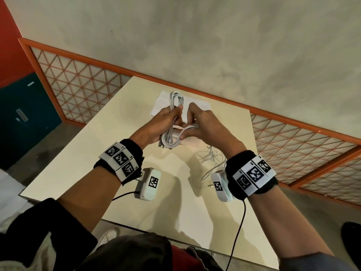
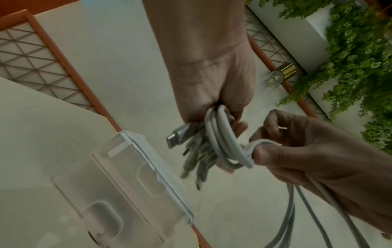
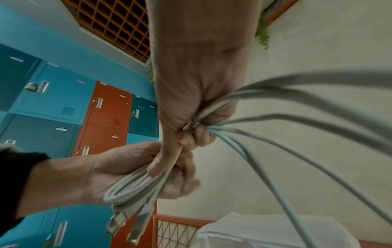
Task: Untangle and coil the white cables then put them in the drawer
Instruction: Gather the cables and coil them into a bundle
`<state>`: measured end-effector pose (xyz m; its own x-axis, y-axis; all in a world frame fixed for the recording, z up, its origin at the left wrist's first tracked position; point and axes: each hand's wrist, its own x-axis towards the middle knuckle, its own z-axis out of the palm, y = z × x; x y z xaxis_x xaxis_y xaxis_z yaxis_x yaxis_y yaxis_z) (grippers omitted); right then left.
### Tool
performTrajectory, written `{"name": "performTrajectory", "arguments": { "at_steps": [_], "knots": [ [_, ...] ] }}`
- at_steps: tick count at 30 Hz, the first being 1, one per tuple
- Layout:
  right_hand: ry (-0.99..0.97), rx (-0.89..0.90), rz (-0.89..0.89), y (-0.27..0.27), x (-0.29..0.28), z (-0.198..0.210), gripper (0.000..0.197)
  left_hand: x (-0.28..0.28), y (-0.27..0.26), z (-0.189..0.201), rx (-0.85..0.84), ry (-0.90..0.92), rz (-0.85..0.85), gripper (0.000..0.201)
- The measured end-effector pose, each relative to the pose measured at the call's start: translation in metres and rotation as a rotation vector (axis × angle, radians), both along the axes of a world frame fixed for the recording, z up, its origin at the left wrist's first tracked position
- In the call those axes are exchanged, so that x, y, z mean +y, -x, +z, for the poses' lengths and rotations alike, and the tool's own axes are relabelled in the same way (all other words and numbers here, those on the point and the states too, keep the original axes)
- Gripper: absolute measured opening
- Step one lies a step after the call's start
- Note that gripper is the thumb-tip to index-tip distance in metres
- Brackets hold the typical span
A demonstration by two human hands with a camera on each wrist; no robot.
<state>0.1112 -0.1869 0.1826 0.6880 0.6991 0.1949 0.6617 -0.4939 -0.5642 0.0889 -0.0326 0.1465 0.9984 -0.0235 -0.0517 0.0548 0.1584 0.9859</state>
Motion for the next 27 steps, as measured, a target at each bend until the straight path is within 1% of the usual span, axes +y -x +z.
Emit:
{"name": "performTrajectory", "arguments": {
  "at_steps": [3,6,9,11,13,16,19,22,24,26,27],
  "knots": [
    [0.016,-0.033,-0.020,0.000,0.003,0.004,0.061,-0.004,0.005,0.003,0.021,0.041,-0.034,0.034],
    [0.093,-0.110,-0.008,0.002,0.007,0.004,0.068,-0.009,0.009,0.003,0.044,0.074,-0.141,0.037],
    [0.198,-0.197,-0.044,0.006,0.012,0.003,0.073,-0.015,0.013,0.002,0.050,-0.016,-0.195,0.034],
    [0.225,-0.228,-0.062,0.009,0.012,0.003,0.075,-0.018,0.016,0.000,0.047,-0.087,-0.217,0.036],
    [0.203,-0.237,-0.071,0.008,0.010,0.002,0.079,-0.017,0.017,-0.002,0.046,-0.142,-0.213,0.041],
    [0.086,-0.131,-0.082,0.003,0.004,0.001,0.081,-0.011,0.016,-0.002,0.029,-0.211,-0.196,0.045],
    [0.040,0.034,-0.091,-0.003,-0.008,0.003,0.072,-0.001,0.017,0.000,0.031,-0.273,-0.194,0.045],
    [0.129,0.238,-0.096,-0.007,-0.020,0.006,0.048,0.007,0.018,-0.002,0.036,-0.278,-0.199,0.041],
    [0.232,0.288,-0.027,-0.009,-0.024,0.005,0.033,0.007,0.019,-0.005,0.046,-0.247,-0.236,0.040],
    [0.250,0.309,0.041,-0.009,-0.024,0.005,0.028,0.004,0.022,-0.008,0.080,-0.212,-0.271,0.039],
    [0.233,0.308,0.057,-0.008,-0.024,0.006,0.029,0.002,0.023,-0.010,0.093,-0.208,-0.282,0.038]
  ]
}}
